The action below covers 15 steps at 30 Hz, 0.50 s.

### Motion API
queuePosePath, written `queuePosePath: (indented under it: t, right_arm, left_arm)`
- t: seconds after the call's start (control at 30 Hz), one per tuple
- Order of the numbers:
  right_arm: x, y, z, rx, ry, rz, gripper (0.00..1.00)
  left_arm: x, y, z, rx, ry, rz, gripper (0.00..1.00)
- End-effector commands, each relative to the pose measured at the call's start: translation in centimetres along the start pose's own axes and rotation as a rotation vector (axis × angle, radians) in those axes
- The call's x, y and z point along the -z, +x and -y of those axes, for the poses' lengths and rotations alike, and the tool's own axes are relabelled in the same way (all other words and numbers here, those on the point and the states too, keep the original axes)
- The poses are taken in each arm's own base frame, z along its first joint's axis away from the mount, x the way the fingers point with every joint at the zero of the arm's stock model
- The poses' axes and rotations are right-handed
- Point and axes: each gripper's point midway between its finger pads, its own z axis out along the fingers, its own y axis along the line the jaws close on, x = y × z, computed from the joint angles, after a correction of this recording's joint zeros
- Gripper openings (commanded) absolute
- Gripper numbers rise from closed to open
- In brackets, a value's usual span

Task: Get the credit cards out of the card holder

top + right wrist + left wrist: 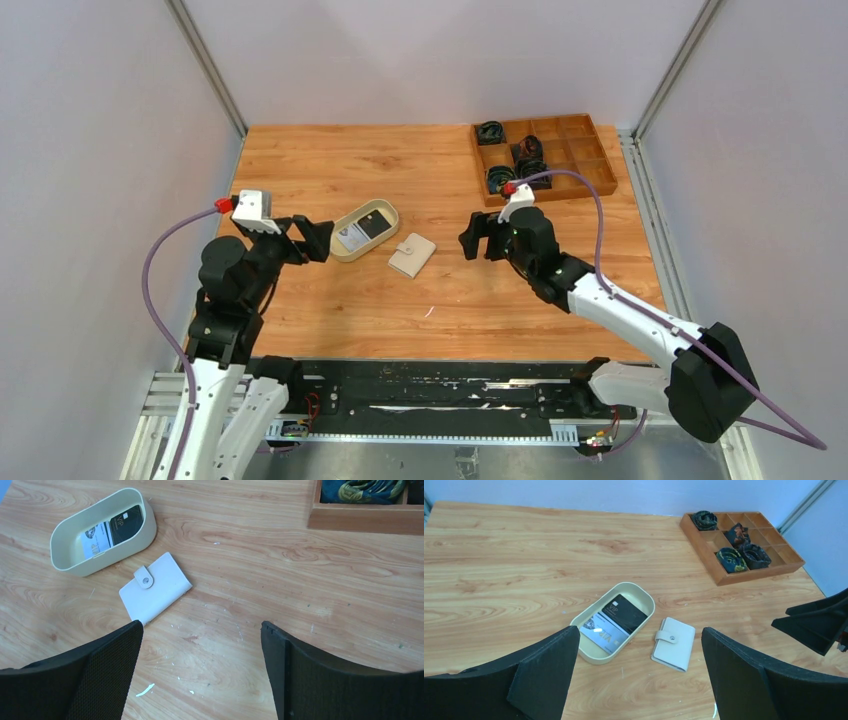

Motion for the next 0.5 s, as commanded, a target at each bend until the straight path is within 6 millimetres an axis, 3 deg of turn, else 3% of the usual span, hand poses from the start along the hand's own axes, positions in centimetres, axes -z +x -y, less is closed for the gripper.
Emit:
queuePosePath:
  t: [0.0, 0.33, 0.47]
  right_arm:
    - [0.2, -2.2, -0.2, 0.017, 0.025, 0.053, 0.91]
    - [0.4, -0.5, -0.7, 0.151, -0.064, 0.001, 0.95]
    - [0.4, -0.4, -1.4, 0.158, -0.093, -0.016, 0.95]
  left_arm:
    - [-0.5, -0.9, 1.1, 0.007, 0.051, 0.018, 1.0]
    - [-2.3, -0.8, 5.2, 0.132, 0.274, -0.037, 1.0]
    - [-3.0, 0.5, 4.1, 0.122, 0.214, -0.104, 1.0]
